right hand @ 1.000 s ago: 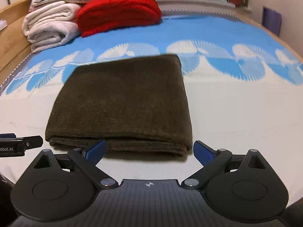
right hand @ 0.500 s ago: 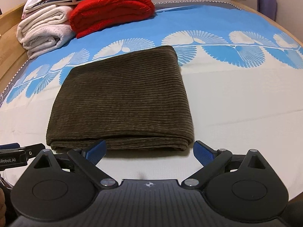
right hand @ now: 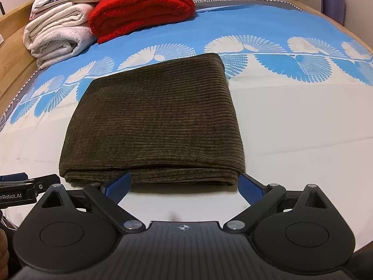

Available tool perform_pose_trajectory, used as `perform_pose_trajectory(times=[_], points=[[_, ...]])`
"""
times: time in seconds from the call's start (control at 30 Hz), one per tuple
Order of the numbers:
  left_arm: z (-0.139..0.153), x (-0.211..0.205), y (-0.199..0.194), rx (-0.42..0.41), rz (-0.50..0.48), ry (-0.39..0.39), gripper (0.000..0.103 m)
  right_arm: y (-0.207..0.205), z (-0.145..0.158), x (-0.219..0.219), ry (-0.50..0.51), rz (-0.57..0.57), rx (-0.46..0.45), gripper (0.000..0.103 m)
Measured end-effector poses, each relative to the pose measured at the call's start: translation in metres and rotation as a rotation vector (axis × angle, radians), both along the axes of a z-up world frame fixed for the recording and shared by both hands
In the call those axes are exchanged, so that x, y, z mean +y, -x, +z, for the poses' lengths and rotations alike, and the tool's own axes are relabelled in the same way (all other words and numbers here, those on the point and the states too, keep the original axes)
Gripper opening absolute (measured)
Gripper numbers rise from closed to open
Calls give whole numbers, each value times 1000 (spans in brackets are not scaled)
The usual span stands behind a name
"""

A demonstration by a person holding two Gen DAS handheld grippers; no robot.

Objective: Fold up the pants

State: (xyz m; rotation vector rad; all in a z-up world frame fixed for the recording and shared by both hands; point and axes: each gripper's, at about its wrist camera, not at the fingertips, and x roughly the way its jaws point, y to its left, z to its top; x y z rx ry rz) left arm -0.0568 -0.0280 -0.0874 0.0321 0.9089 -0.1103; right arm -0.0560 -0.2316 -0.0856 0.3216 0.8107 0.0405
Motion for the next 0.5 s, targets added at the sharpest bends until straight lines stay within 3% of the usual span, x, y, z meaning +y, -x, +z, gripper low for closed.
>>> perform_pose_trajectory(times=[0.5], points=[[-1,-1,-1,-2,-3,-3,103,-1,0,0,-10,5,3,98]])
